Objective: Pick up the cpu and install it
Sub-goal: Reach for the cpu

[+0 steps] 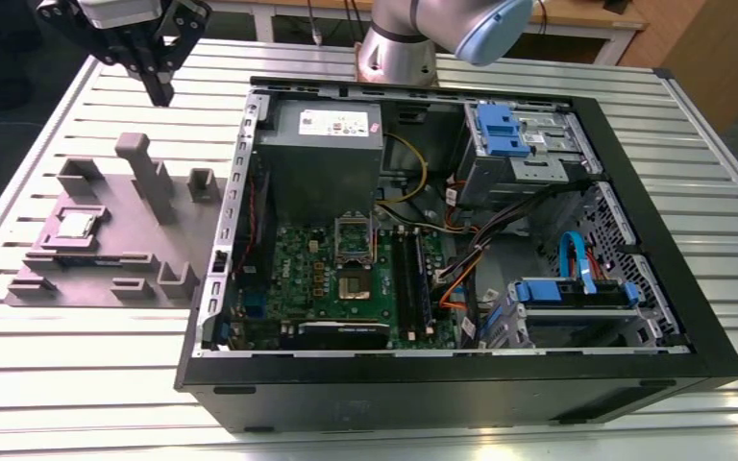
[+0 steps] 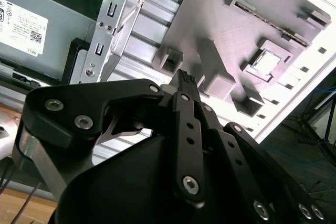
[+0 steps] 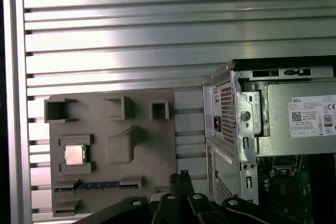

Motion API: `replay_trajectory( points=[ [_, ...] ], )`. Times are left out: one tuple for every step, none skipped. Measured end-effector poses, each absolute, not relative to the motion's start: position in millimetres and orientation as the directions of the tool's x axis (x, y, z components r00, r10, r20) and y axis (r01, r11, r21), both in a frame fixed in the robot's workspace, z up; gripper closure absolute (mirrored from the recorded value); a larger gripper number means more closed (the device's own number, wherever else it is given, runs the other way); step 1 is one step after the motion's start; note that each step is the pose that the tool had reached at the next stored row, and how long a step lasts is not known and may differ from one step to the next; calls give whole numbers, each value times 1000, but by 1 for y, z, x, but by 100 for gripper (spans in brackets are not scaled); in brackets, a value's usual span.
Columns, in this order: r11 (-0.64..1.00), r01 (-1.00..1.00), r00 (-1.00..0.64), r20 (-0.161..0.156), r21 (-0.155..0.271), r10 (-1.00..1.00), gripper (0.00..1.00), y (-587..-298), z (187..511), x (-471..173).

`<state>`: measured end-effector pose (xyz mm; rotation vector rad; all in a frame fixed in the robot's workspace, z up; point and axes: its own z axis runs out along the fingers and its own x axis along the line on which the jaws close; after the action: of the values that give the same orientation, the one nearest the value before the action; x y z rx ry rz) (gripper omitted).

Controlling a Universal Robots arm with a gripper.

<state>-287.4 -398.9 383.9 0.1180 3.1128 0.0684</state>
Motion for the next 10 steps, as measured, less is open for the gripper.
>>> replay_trajectory(
  points=[
    [996, 75, -997, -24, 45, 76, 90, -399, 384, -288],
    [996, 75, -997, -24, 45, 76, 90, -399, 384, -288],
    [996, 75, -997, -24, 45, 76, 90, -399, 384, -289],
    [996, 75, -997, -24, 45, 76, 90, -399, 384, -289],
    [996, 75, -997, -24, 45, 76, 90, -399, 384, -289],
    [996, 75, -997, -24, 45, 76, 90, -399, 384, -290],
    [996, 75, -997, -24, 45, 76, 90, -399, 384, -290],
    [996, 75, -997, -24, 45, 76, 90, -399, 384, -290],
    [996, 75, -997, -24, 45, 76, 90, -399, 384, -291],
    [996, 75, -997, -24, 45, 76, 90, -399, 384, -291]
  ],
)
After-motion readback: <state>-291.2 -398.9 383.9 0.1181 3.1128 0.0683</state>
